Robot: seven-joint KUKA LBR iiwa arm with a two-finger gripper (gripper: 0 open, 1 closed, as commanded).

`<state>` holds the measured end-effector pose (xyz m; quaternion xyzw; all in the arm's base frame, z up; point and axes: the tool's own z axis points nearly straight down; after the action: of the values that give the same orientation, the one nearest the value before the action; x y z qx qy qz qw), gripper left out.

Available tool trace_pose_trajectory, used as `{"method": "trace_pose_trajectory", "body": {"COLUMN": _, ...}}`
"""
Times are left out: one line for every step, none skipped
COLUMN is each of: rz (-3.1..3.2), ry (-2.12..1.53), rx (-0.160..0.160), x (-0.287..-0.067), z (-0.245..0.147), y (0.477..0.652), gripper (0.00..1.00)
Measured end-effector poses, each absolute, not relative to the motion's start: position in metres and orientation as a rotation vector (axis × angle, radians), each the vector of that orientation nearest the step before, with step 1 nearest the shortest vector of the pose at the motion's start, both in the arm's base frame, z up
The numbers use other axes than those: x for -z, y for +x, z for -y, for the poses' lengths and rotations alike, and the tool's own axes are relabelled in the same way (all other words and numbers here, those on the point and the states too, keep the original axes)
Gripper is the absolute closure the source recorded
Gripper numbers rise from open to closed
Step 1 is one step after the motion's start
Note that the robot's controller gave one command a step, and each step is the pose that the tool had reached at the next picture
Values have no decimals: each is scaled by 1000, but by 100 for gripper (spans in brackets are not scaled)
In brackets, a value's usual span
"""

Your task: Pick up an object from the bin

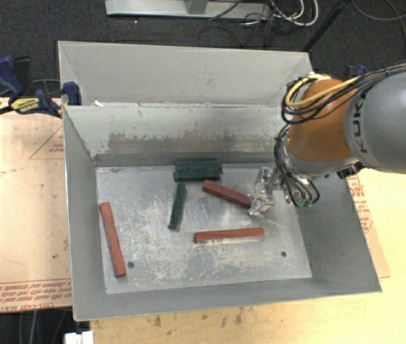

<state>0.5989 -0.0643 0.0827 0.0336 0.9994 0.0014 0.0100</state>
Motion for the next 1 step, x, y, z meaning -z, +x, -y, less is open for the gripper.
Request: {"method": "trace_pose_trajectory", "body": {"rz": -3100, "ry": -427, "rx": 2, "x": -163, "z": 55, "y": 629, "gripper": 0}}
